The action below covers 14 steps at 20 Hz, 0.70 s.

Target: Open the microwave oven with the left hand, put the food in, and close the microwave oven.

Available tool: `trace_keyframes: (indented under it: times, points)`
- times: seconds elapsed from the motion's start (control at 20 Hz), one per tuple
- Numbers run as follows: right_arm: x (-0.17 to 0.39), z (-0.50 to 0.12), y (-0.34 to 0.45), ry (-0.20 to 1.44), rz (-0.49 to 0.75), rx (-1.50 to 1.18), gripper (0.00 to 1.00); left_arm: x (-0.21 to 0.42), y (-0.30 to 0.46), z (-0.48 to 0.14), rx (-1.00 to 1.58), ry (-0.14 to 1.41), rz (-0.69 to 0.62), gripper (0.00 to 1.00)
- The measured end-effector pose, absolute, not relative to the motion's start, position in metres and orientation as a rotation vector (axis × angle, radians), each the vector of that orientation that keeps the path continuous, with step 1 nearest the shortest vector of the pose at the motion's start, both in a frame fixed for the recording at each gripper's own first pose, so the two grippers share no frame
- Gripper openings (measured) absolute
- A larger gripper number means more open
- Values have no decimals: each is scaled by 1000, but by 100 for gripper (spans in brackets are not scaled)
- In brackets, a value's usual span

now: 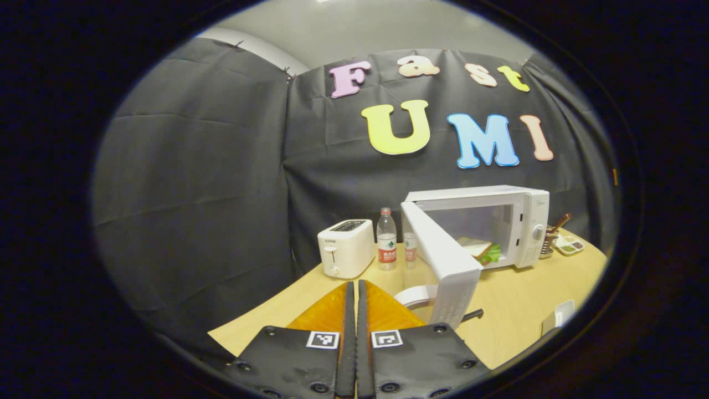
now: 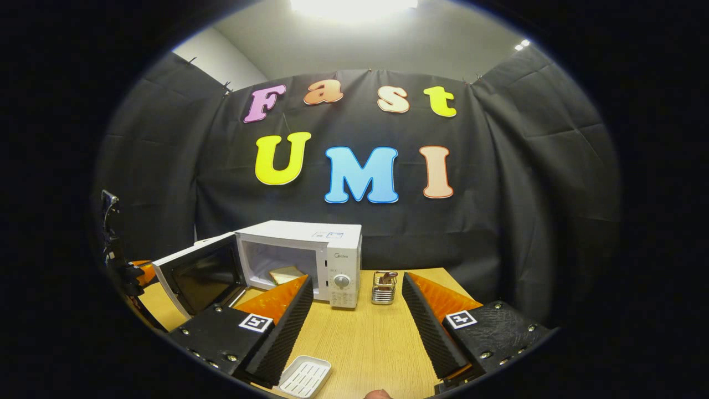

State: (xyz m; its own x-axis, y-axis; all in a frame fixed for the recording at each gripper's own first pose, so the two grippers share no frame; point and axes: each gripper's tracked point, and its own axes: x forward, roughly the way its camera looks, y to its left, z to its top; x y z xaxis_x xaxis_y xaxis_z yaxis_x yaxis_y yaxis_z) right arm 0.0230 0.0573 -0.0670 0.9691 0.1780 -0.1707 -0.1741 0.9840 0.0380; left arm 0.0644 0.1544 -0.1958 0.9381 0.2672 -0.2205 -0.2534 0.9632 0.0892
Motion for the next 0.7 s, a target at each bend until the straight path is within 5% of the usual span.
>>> trace_keyframes:
  times: [0.7]
  points:
    - [23, -69, 46, 198, 122, 58, 98, 115, 33, -173, 55, 212, -50, 7]
